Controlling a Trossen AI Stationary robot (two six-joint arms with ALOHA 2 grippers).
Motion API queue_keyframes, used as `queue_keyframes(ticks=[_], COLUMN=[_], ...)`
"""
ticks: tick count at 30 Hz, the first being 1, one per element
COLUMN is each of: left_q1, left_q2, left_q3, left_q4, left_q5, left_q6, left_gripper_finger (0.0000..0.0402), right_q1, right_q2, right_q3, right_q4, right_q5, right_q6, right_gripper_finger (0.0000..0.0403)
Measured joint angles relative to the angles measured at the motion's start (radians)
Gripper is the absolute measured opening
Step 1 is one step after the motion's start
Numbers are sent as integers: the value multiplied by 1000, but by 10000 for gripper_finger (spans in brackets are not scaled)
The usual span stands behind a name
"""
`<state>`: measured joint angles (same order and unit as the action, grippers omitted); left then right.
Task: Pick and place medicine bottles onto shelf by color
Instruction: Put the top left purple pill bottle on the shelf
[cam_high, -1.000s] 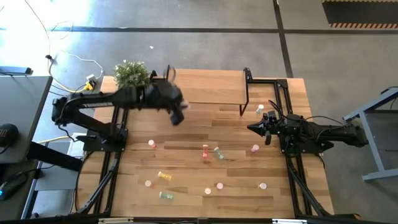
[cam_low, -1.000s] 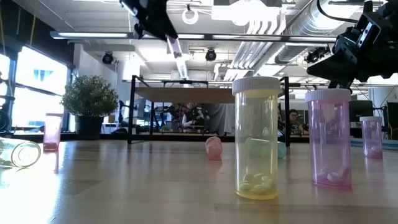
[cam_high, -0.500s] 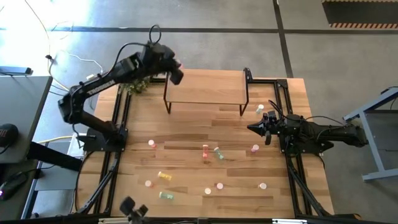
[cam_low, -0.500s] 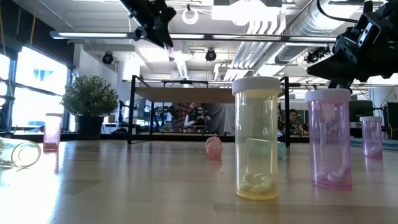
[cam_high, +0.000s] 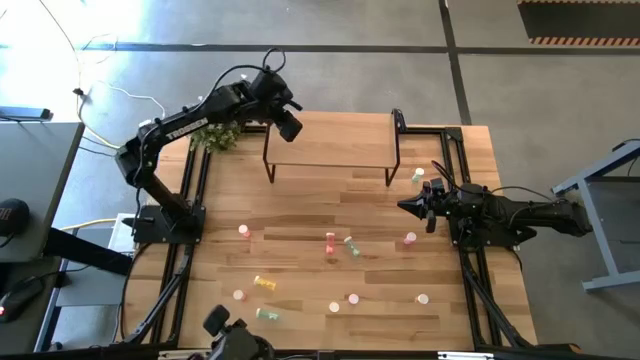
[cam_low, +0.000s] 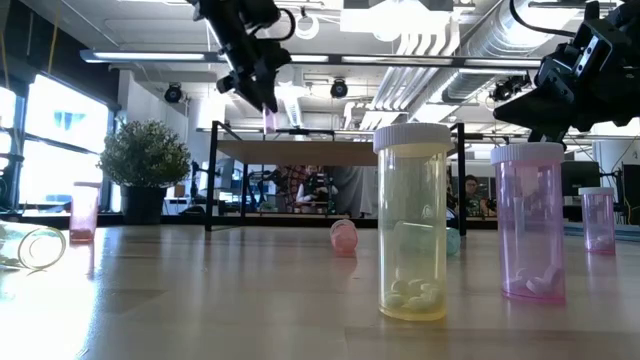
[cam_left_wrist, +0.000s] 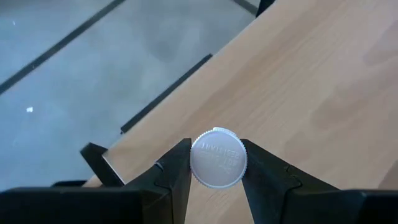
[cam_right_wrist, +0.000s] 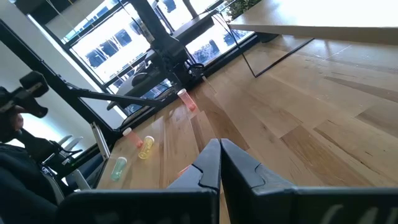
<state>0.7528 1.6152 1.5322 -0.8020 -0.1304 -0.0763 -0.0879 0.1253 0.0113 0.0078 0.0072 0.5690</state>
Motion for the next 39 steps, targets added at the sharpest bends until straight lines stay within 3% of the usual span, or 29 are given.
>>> queue_keyframes(ticks=[12, 29, 39], left_q1=[0, 0, 0], left_q2=[73, 76, 78], left_q3=[0, 0, -1], left_q4=[-44, -41, -28], left_q5=[-47, -60, -70], left_q6=[-18, -7, -7], left_gripper_finger=[115, 116, 167], right_q1=[0, 0, 0], right_q2=[0, 0, 0], right_q3=[0, 0, 0], right_q4=[0, 0, 0], right_q5=[0, 0, 0], right_q6=[0, 0, 0], right_gripper_finger=[0, 0, 0])
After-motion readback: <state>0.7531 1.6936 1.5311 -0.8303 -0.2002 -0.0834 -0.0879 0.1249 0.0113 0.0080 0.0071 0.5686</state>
